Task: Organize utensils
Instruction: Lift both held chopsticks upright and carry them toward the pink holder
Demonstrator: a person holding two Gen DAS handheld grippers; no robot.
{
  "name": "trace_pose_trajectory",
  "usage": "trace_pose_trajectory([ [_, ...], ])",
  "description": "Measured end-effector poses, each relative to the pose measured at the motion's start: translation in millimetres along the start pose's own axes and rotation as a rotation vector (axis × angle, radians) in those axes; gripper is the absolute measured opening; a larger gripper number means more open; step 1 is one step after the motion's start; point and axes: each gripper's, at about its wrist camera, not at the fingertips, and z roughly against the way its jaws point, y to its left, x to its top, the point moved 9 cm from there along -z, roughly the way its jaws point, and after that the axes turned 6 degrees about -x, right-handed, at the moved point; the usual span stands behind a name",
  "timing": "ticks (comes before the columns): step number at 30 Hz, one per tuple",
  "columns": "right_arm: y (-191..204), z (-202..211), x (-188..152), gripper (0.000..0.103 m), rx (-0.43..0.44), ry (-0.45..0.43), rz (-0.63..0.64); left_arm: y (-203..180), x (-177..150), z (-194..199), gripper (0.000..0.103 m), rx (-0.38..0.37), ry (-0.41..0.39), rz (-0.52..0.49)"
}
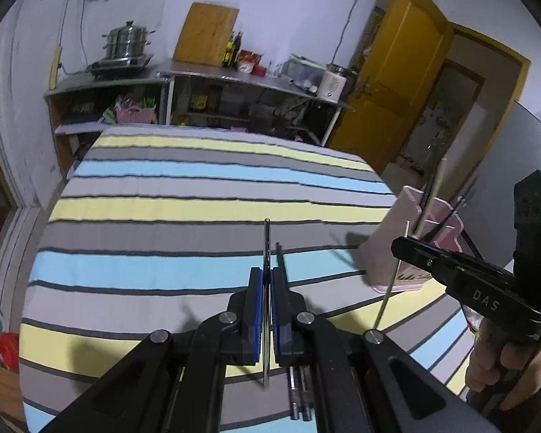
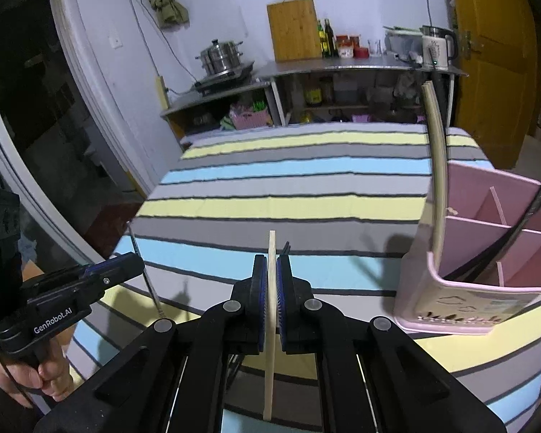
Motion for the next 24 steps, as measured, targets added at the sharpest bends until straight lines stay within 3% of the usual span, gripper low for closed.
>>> trace_pose_trajectory([
  [12,-19,48,5,0.005,-0.004,-0.077,-0.038,-37,8,23,0.003,-0.033,-0.028,-0.051],
  [24,-44,76,4,0.005,-0.025,-0.116,-0.072,-77,9,15,0.000,-0.088,-0.007,-0.104],
])
